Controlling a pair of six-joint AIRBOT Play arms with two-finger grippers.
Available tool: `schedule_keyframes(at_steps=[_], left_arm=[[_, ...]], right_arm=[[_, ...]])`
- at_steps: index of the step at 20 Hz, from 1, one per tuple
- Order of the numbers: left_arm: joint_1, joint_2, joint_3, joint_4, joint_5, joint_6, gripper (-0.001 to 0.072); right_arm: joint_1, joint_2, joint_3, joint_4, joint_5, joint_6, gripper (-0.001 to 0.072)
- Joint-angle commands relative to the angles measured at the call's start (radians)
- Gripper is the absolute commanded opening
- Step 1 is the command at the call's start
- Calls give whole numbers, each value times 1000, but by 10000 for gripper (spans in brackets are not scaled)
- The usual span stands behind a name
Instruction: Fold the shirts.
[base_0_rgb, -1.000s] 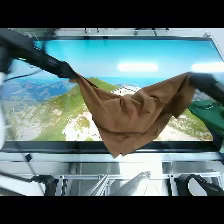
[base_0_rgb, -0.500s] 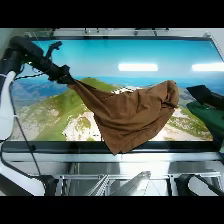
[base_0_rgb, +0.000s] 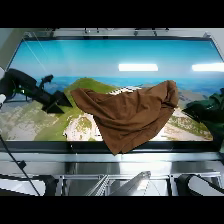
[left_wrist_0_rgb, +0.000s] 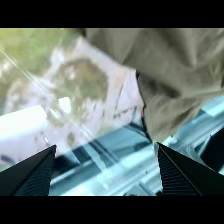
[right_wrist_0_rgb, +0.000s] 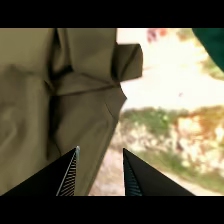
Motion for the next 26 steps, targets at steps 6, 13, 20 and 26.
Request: schedule_keyframes(at_steps=[6, 13, 20, 26], left_arm=[[-121, 227, -513, -264, -237, 122, 699], [-283, 181, -423, -280, -357, 60, 699], [-312, 28, -195, -271, -172, 30, 699], [-228, 27, -132, -271, -163, 39, 699]], right_arm=[[57, -119, -11, 11, 21, 19, 325], [58, -119, 0, 132, 4, -33, 326], [57, -123, -12, 118, 92, -9, 326], [56, -123, -82, 76, 87, 32, 323]])
